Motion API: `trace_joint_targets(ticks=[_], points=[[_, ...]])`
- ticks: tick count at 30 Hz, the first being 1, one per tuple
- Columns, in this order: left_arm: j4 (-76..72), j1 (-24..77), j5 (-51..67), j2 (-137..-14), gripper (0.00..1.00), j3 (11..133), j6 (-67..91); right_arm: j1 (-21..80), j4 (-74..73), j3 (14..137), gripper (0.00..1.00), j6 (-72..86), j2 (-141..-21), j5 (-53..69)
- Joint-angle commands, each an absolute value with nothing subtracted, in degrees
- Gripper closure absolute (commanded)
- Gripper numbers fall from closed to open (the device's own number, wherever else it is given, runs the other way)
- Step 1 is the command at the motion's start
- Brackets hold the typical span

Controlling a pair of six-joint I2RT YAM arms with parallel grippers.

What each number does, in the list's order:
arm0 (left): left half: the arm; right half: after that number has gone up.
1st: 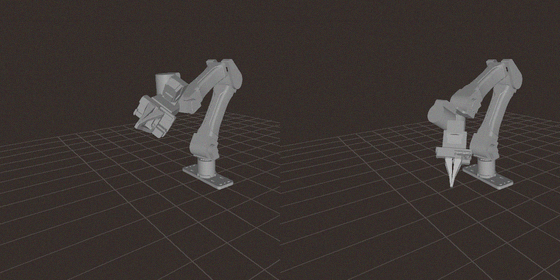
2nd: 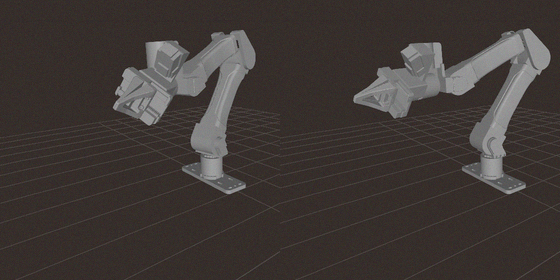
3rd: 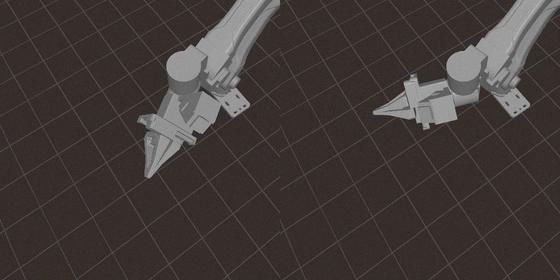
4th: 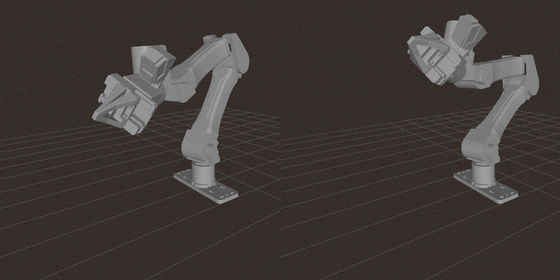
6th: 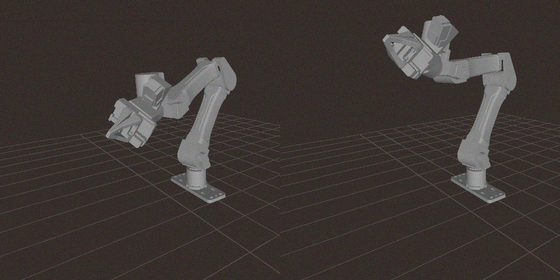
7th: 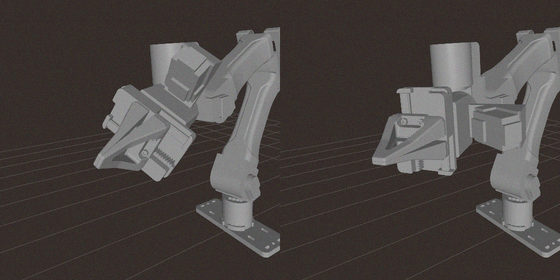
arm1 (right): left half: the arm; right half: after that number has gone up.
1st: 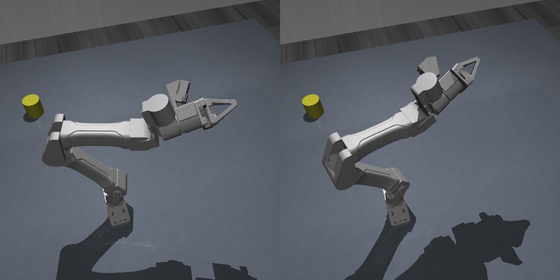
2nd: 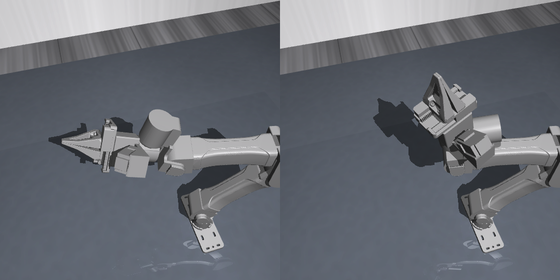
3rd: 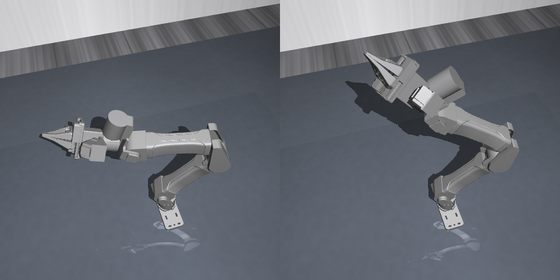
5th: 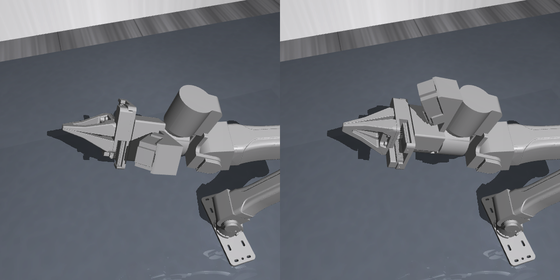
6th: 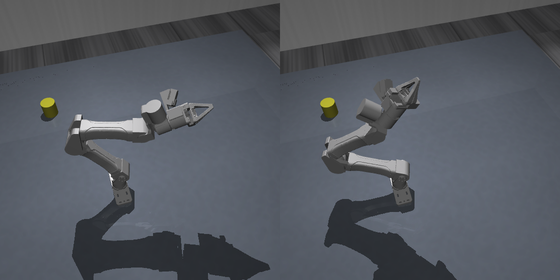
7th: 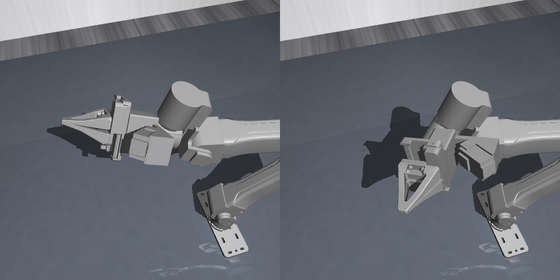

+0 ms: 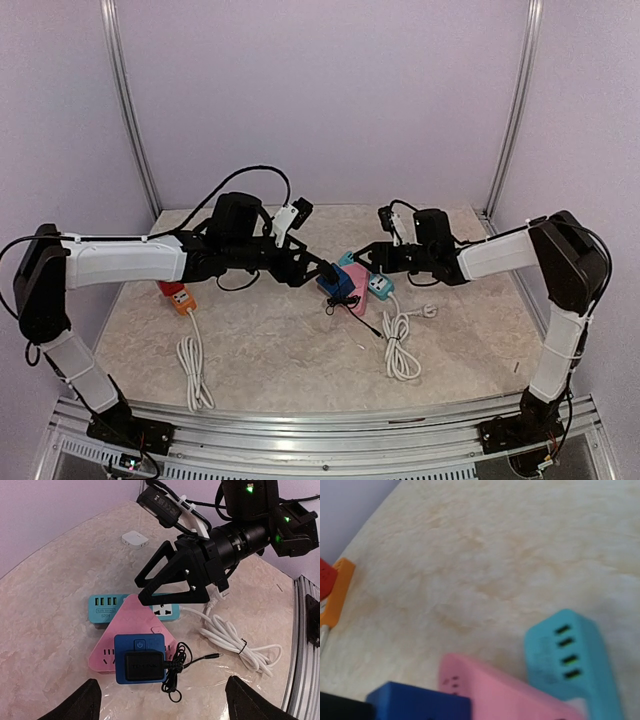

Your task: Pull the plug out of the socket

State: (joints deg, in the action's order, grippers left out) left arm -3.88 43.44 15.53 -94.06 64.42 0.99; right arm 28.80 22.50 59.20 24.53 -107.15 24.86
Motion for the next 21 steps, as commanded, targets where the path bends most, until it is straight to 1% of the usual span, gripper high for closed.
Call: trace_joint_targets(ticks=[1, 5, 8, 11, 15, 19, 21], points=[[-3.25, 41.4, 19.86, -95.58, 0.18, 64.1, -3.1, 30.96, 27.33, 58.98, 0.39, 25.25, -109.84, 25.17], [-5.8, 38.78, 22.41, -94.46, 0.25, 60.38, -7.6, 32.3, 27.59, 59.1, 0.4, 24.15, -111.16, 24.77], [-7.81, 37.33, 26.22, -93.6, 0.27, 58.0, -14.48, 32.51, 27.72, 59.28, 0.4, 23.67, -112.37, 25.15], [-9.07, 37.2, 27.6, -93.02, 0.27, 56.81, -20.85, 32.76, 28.57, 58.97, 0.41, 23.48, -113.02, 25.66], [-6.61, 37.25, 28.53, -94.42, 0.27, 58.3, -29.3, 33.01, 29.48, 58.59, 0.41, 23.32, -113.72, 26.63], [-1.54, 37.18, 26.27, -98.17, 0.28, 62.13, -36.52, 33.07, 29.64, 58.08, 0.41, 22.82, -113.54, 26.77], [-1.31, 37.18, 25.49, -100.07, 0.28, 63.03, -39.05, 33.09, 29.86, 57.5, 0.41, 22.61, -112.95, 26.47]])
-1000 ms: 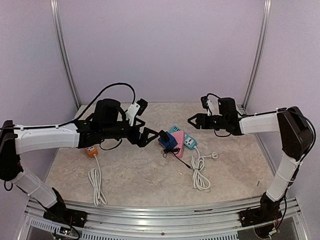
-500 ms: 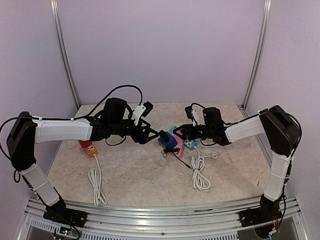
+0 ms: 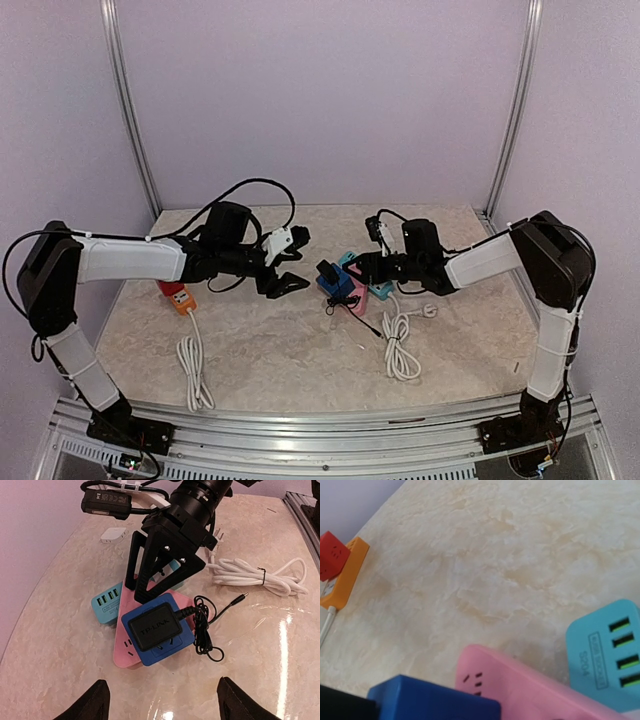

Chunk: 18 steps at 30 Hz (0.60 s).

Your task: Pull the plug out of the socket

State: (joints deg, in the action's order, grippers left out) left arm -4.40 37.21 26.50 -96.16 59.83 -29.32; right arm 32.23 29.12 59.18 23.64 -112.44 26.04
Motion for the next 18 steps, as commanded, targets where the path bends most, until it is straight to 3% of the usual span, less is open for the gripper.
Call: trace_joint_targets(ticks=[1, 8, 18], points=[[-1.93, 37.18, 25.47, -100.81, 0.28, 63.17, -40.01, 33.05, 29.93, 57.23, 0.41, 22.4, -112.68, 26.38], [-5.47, 37.35, 24.68, -103.68, 0.2, 65.55, -43.19, 32.96, 31.93, 54.31, 0.41, 21.54, -111.37, 25.93], [-2.95, 38.38, 24.04, -108.08, 0.21, 72.37, -48.24, 31.8, 35.27, 51.38, 0.4, 22.43, -109.56, 26.48]])
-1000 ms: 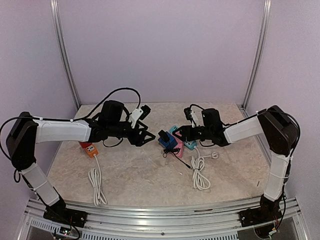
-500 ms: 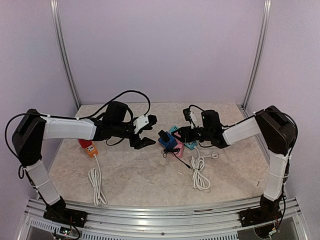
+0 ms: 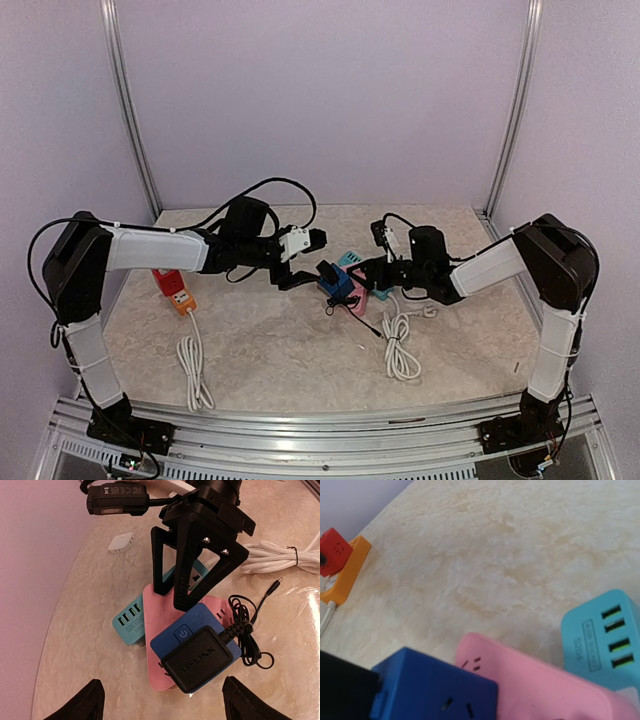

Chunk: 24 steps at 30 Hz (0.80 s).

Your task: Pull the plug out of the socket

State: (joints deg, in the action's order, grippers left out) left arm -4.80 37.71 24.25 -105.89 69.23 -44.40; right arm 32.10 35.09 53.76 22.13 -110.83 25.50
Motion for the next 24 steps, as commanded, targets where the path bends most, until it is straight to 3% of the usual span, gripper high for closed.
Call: trace_joint_targets(ticks=[1, 11, 18, 24], points=[[-2.06, 38.53, 24.26, -108.43, 0.23, 73.17, -49.04, 31.48, 35.81, 51.04, 0.4, 22.72, -109.47, 26.61], [5.61, 41.22, 25.8, -110.56, 0.4, 76.95, -54.64, 28.26, 41.07, 47.38, 0.4, 25.67, -108.68, 28.86], [8.54, 43.51, 22.9, -110.56, 0.64, 77.6, -56.48, 27.27, 42.72, 46.37, 0.4, 26.7, -108.53, 29.72], [9.7, 45.45, 19.84, -109.59, 0.71, 77.67, -54.08, 27.09, 43.35, 46.05, 0.4, 26.89, -108.39, 30.52]])
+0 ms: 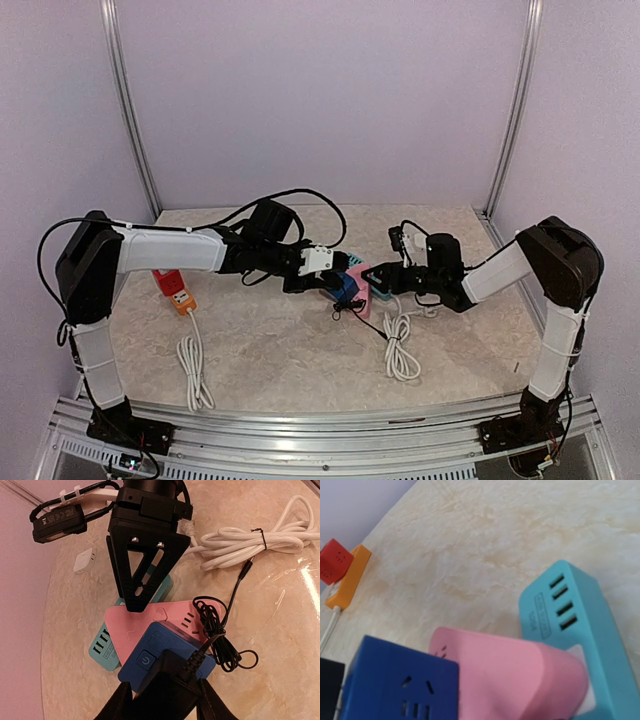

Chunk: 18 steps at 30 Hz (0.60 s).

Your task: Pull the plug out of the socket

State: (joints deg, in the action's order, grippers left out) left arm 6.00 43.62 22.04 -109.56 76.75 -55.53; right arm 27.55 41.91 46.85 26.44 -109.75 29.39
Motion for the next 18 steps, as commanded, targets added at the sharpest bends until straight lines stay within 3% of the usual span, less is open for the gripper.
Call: trace_joint_targets(ticks=[1, 7, 18], points=[[9.86, 45.89, 19.15, -109.47, 0.72, 77.77, -52.99, 27.13, 43.4, 45.98, 0.4, 26.82, -108.33, 30.7], [13.6, 48.68, 17.18, -109.16, 0.73, 79.75, -42.32, 27.59, 42.33, 46.23, 0.39, 26.11, -107.82, 33.26], [13.54, 51.44, 15.54, -110.92, 0.74, 79.75, -39.27, 31.37, 34.25, 48.78, 0.34, 20.27, -106.92, 31.6]])
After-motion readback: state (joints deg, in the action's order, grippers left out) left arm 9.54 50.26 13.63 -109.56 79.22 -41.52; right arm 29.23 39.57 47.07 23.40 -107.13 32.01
